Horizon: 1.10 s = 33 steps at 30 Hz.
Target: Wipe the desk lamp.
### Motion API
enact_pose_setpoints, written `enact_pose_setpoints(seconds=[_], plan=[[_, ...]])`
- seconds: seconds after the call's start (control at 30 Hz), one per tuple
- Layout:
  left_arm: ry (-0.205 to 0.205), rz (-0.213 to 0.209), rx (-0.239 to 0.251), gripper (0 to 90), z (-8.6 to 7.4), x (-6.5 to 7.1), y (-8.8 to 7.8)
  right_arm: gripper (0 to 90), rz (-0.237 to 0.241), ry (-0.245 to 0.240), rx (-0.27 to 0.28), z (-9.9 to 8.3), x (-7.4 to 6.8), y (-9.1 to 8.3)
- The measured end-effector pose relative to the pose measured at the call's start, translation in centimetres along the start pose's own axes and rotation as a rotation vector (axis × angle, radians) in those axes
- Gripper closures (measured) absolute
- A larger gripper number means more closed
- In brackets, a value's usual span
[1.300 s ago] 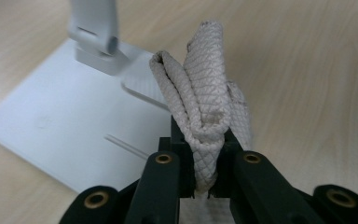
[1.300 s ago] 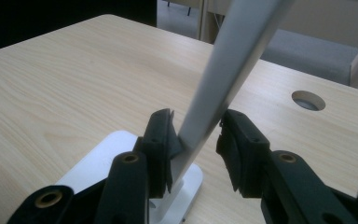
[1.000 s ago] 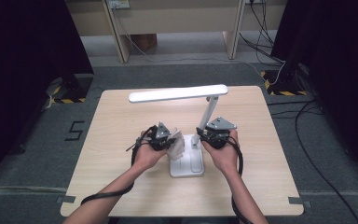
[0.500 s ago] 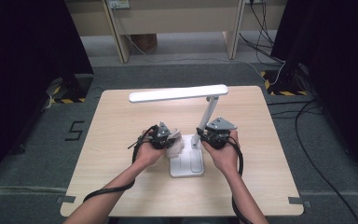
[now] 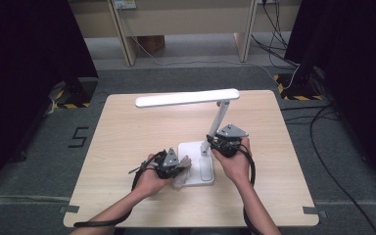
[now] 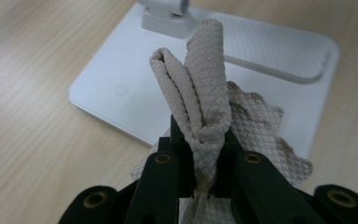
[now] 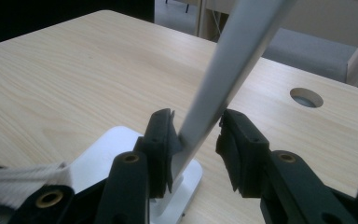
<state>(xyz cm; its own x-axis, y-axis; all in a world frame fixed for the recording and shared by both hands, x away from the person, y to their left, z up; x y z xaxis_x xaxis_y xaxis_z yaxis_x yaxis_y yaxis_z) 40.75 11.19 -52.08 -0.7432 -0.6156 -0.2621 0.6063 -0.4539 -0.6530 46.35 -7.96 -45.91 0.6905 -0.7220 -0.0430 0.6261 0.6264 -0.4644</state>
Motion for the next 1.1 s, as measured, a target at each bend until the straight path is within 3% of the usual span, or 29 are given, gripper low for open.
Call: enact_pose_setpoints(seconds=[0.27,0.4,0.5,0.63,0.83,1.0,1.1], plan=[[0.056,-0.068,0.002,83.2,-0.8,2.4,-2.0,64.2,-0.001,0.002,0.000,0.0,0.0,0.0],[0.040,-0.109,0.004,83.2,-1.3,3.1,-3.0,64.1,-0.002,0.003,-0.001,0.0,0.0,0.0],[0.023,-0.103,0.006,83.1,-1.9,2.8,-3.7,63.0,-0.003,0.009,-0.004,-0.1,-0.1,-0.1],[-0.056,-0.068,0.016,82.9,-3.0,1.2,-4.9,59.8,-0.005,0.026,0.000,-0.2,0.0,-0.4],[-0.161,0.009,-0.003,82.9,-5.3,-2.5,-6.5,57.0,-0.008,0.034,0.000,-0.6,0.1,-1.0],[-0.256,0.097,-0.031,82.8,-7.5,-5.9,-7.0,54.9,0.005,0.042,-0.003,-1.2,-0.1,-1.7],[-0.318,0.118,-0.052,82.5,-8.5,-7.5,-6.8,54.6,0.010,0.045,-0.018,-1.7,-0.4,-2.0]])
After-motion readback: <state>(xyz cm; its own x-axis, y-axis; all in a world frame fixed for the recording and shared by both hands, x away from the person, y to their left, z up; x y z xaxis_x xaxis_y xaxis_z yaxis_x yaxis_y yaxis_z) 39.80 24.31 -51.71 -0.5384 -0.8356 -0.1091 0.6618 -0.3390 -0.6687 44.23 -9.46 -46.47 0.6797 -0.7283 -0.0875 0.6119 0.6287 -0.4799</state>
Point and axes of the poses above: each handheld gripper's, and its own axes: y roughly forward along the jaws, z roughly out of its top, x roughly to its right, the point moved 5 cm from there along y, roughly forward along the jaws, and after that the axes turned 11 degrees about z, right-handed, at the moved point
